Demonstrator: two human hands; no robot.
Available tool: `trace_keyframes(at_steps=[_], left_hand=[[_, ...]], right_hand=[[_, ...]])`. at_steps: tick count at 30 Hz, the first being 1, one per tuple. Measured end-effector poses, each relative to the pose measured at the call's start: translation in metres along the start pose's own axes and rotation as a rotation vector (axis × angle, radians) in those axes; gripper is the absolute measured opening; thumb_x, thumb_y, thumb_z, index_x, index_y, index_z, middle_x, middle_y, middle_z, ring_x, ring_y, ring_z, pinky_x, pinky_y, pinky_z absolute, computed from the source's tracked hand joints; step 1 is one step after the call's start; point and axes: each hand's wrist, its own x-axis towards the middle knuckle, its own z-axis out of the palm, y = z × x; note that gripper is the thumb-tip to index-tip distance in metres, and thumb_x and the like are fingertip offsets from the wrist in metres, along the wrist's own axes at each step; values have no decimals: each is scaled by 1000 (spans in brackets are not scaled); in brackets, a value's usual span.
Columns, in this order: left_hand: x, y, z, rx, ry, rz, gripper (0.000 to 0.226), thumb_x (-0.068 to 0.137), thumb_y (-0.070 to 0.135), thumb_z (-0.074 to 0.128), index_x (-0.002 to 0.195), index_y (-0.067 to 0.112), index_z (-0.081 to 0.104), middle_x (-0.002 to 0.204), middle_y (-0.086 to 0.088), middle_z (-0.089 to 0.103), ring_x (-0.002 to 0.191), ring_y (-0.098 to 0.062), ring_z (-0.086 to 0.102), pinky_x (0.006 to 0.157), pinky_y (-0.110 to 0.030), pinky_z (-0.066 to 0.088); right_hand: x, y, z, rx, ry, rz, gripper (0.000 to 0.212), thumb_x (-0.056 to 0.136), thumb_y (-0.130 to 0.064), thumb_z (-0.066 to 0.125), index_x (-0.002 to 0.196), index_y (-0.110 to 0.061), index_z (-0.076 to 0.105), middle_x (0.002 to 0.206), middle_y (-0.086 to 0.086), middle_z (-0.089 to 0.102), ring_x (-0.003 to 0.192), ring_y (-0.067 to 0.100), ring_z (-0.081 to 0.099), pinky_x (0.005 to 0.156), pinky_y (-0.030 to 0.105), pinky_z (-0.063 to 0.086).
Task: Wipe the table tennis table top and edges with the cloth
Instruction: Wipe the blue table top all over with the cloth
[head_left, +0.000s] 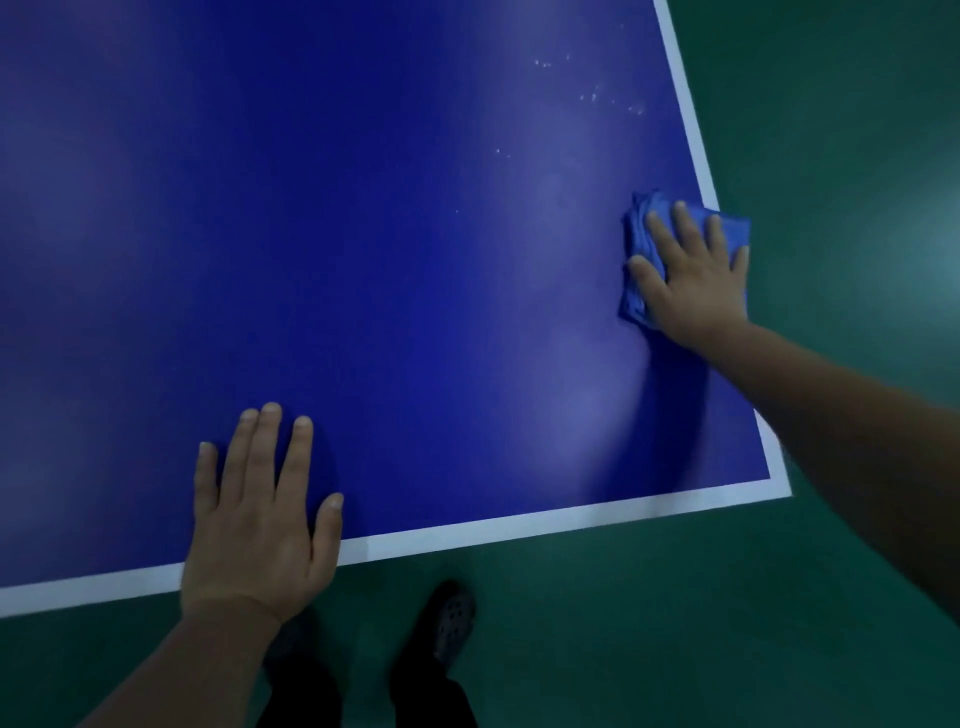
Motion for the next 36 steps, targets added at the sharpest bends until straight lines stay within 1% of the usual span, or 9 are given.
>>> trace_keyframes(at_steps=[9, 16, 18, 21, 23, 25, 31, 34, 36], left_hand=[[2, -1, 2, -1, 0, 1, 74, 97, 47, 27, 154, 0, 30, 162, -23, 21, 151, -38, 18, 124, -56, 4], [2, 0, -1, -16, 21, 4, 74, 96, 47, 27, 153, 0, 32, 161, -24, 24, 151, -38, 19, 123, -55, 4], [2, 0, 0, -23, 26, 6, 74, 96, 47, 27, 154, 1, 31, 162, -23, 22, 152, -38, 17, 123, -56, 5], [2, 0, 1, -30, 33, 2, 74, 96, 48, 26, 154, 2, 31, 162, -23, 22, 152, -37, 16, 123, -57, 7], [2, 0, 1, -43, 38, -2, 75, 96, 48, 26, 155, 2, 31, 162, -22, 21, 153, -36, 15, 123, -57, 6], [2, 0, 1, -55, 35, 4, 75, 96, 48, 26, 154, 1, 32, 162, -22, 22, 153, -36, 15, 124, -57, 5], [3, 2, -3, -50, 10, -29, 76, 94, 49, 26, 153, 2, 34, 162, -21, 22, 153, -34, 14, 124, -55, 4], [3, 2, -4, -50, -18, -39, 77, 94, 50, 26, 153, 2, 34, 162, -20, 22, 153, -33, 13, 124, -56, 5], [2, 3, -6, -51, -34, -53, 77, 93, 51, 25, 153, 3, 35, 163, -19, 22, 153, -32, 14, 124, -57, 8]], right_hand=[[-206, 54, 42, -38, -4, 15, 70, 96, -67, 24, 158, -34, 27, 168, -10, 9, 156, 28, 3, 119, 64, 11], [-141, -16, 33, 58, 36, 325, 71, 94, -69, 19, 160, -41, 15, 170, -7, 2, 155, 31, -3, 120, 65, 0], [-128, -65, 36, 27, 17, 209, 67, 99, -66, 23, 160, -41, 10, 170, -6, -1, 155, 33, -6, 119, 65, -7], [-143, -135, 45, -47, -18, -148, 65, 101, -64, 20, 160, -40, 8, 170, -6, -3, 155, 34, -10, 118, 65, -11], [-159, -149, 49, -59, -52, -312, 64, 101, -64, 19, 160, -40, 12, 170, -7, 2, 155, 32, -8, 119, 65, -8], [-167, -127, 48, -52, -84, -337, 65, 99, -66, 15, 159, -42, 14, 169, -10, 3, 156, 29, -7, 120, 64, -6], [-150, -23, 29, -5, -68, 123, 63, 101, -64, 20, 159, -44, 6, 169, -11, -4, 155, 27, -11, 120, 63, -7], [-134, -43, 29, 59, -42, 270, 63, 102, -61, 20, 160, -42, 5, 170, -8, -6, 155, 29, -11, 119, 65, -7], [-125, -77, 30, 47, -34, 214, 64, 102, -61, 19, 160, -41, 3, 170, -6, -7, 154, 32, -12, 118, 66, -9]])
